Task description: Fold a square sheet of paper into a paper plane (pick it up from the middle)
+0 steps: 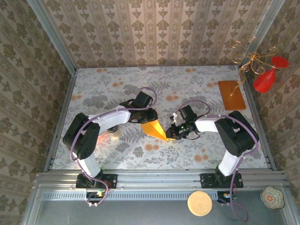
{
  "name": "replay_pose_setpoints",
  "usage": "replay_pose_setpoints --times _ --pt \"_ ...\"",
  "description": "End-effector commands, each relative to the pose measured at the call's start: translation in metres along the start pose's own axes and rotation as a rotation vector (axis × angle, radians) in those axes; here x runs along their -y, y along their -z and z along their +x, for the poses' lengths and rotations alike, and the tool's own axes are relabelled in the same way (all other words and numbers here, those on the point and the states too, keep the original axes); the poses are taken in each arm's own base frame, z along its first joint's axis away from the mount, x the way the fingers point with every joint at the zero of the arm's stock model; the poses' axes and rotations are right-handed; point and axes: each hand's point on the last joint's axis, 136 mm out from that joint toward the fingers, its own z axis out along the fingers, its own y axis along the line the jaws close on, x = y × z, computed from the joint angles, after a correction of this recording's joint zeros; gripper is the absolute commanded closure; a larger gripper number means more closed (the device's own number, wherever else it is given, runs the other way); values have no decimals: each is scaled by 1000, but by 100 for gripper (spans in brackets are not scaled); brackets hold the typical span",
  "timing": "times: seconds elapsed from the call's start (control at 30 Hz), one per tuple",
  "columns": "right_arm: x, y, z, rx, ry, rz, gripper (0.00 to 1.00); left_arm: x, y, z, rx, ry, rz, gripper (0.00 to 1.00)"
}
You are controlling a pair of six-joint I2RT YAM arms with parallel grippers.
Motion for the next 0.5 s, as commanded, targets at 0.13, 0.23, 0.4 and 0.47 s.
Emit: replay_pose_setpoints --times 0.13,0.23,0.4,0.47 --pt "33 -4 13 -28 -48 147 82 -21 6 6 6 -34 -144 63" --pt "33 -4 13 -27 -47 146 82 -22 3 7 1 -41 -147 61" --pt "33 -4 13 -28 -46 146 82 -16 -4 4 -4 -53 -122 56" --pt "33 -4 13 -27 -47 147 82 -11 -4 3 -1 -61 -99 52"
